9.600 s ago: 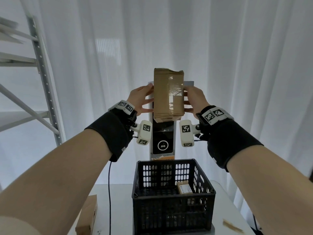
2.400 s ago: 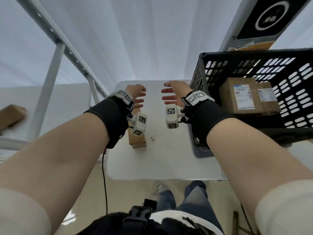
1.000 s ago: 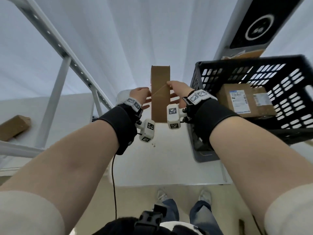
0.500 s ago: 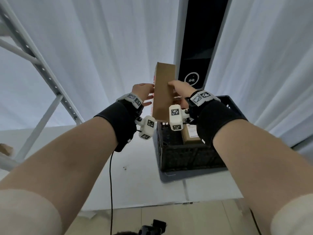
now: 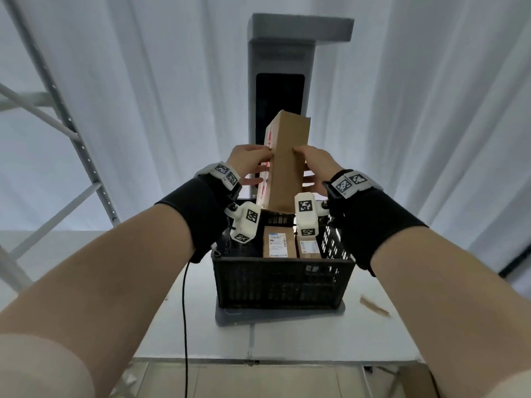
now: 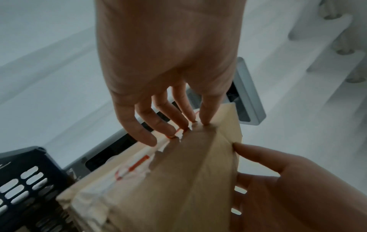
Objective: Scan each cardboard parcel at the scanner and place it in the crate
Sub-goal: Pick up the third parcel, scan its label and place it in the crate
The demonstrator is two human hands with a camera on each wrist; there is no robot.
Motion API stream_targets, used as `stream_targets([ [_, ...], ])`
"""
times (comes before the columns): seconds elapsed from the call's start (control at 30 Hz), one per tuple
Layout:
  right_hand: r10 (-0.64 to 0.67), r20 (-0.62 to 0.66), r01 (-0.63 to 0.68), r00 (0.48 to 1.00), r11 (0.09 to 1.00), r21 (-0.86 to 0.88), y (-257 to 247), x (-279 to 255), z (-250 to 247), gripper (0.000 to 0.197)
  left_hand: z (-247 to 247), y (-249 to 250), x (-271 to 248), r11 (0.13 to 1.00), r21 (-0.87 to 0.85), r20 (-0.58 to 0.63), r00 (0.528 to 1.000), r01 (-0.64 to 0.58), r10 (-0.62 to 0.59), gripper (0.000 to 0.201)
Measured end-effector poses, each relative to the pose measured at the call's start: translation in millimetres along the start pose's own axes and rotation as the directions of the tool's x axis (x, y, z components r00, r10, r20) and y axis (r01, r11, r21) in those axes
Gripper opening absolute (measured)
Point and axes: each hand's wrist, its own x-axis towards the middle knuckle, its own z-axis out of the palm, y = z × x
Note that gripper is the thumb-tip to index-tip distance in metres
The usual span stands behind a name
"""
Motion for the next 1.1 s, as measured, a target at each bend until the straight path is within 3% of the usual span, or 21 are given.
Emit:
stream_targets([
  [0.17,-0.087,0.012,0.086,0.996,0.995,0.043,-23,-29,-41,0.047,17,39,-23,0.993,0.080,0.058,0.994,-0.093,0.088,0.038],
  [0.27,-0.127,-0.003,0.127,0.992,0.990,0.066,-34,-42,-52,0.050,26,54,-31,0.988,0.089,0.044,0.991,-0.127,0.124,0.035],
  [0.3,-0.142,-0.014,0.143,0.990,0.987,0.073,-38,-46,-55,0.050,29,58,-34,0.987,0.089,0.035,0.991,-0.134,0.131,0.044],
  [0.4,-0.183,-0.029,0.185,0.983,0.978,0.100,-44,-54,-57,0.053,32,66,-42,0.986,0.110,0.015,0.992,-0.126,0.125,0.100],
  [0.47,-0.212,-0.020,0.213,0.977,0.972,0.104,-47,-57,-55,0.064,31,65,-39,0.986,0.119,0.017,0.993,-0.119,0.118,0.118],
  [0.53,-0.249,-0.018,0.250,0.968,0.964,0.092,-50,-59,-50,0.074,28,66,-40,0.986,0.097,0.022,0.991,-0.134,0.133,0.110],
  [0.63,-0.296,-0.029,0.298,0.955,0.953,0.058,-55,-61,-39,0.087,24,78,-57,0.973,0.063,0.055,0.974,-0.223,0.220,0.038],
  [0.67,-0.308,-0.038,0.309,0.951,0.949,0.052,-57,-62,-35,0.086,23,81,-59,0.967,0.064,0.058,0.968,-0.246,0.243,0.027],
  [0.73,-0.319,-0.055,0.322,0.946,0.945,0.060,-60,-63,-28,0.082,15,87,-62,0.960,0.069,0.049,0.962,-0.272,0.269,0.030],
  [0.83,-0.330,-0.048,0.333,0.943,0.937,0.105,-67,-66,-21,0.073,1,91,-60,0.970,0.025,0.036,0.970,-0.243,0.242,0.069],
  [0.9,-0.344,-0.039,0.346,0.938,0.931,0.120,-70,-68,-18,0.065,-8,92,-60,0.974,-0.008,0.035,0.973,-0.226,0.226,0.083],
  [1.1,-0.359,0.028,0.350,0.933,0.921,0.174,-72,-74,-17,0.051,-26,99,-58,0.968,-0.061,0.061,0.967,-0.243,0.247,0.072],
])
